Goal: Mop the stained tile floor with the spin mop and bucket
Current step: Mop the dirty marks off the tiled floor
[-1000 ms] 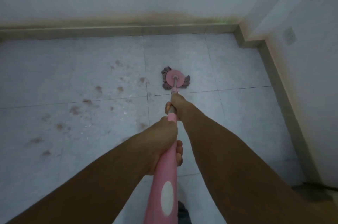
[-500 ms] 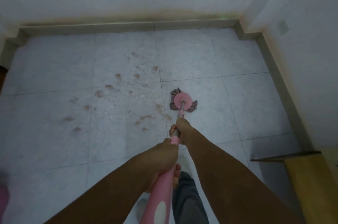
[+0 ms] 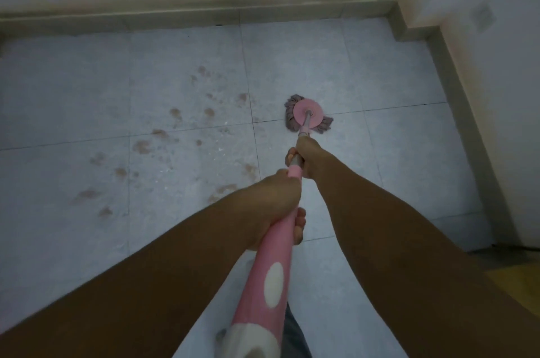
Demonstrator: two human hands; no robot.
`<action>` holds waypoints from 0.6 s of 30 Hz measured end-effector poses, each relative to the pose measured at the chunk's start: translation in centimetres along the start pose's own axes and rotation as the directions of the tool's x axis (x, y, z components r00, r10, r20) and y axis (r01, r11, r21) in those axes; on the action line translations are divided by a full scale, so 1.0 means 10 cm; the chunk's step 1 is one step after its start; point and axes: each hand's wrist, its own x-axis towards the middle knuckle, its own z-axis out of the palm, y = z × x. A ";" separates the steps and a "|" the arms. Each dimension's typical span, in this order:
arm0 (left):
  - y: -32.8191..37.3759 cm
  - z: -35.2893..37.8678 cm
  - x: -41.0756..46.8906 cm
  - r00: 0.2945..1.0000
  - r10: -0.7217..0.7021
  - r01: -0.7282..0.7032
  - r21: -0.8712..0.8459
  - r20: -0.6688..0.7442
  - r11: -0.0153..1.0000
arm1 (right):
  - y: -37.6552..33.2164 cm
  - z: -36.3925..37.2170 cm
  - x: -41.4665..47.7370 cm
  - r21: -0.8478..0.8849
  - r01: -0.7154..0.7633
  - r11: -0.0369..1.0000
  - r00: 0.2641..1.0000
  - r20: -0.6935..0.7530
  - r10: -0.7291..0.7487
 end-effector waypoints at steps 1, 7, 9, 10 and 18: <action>0.16 0.01 0.10 1.000 0.007 -0.007 -0.002 0.003 1.000 | -0.15 0.02 0.11 -0.008 0.002 1.000 1.000 -0.002 -0.002; 0.67 -0.01 0.56 1.000 -0.002 0.002 0.023 0.016 1.000 | -0.57 0.13 0.61 -0.027 -0.014 1.000 1.000 -0.008 0.014; 0.66 -0.04 0.63 1.000 -0.011 0.011 0.053 0.002 0.999 | -0.53 0.15 0.65 -0.039 -0.028 0.999 1.000 -0.014 0.027; 0.65 -0.05 0.64 1.000 -0.016 0.016 0.066 -0.004 0.998 | -0.51 0.15 0.66 -0.043 -0.031 0.999 0.999 -0.021 0.030; 0.13 -0.35 0.44 0.993 -0.080 0.086 0.072 -0.082 0.994 | 0.14 0.33 0.37 -0.103 -0.101 0.990 0.995 -0.028 0.099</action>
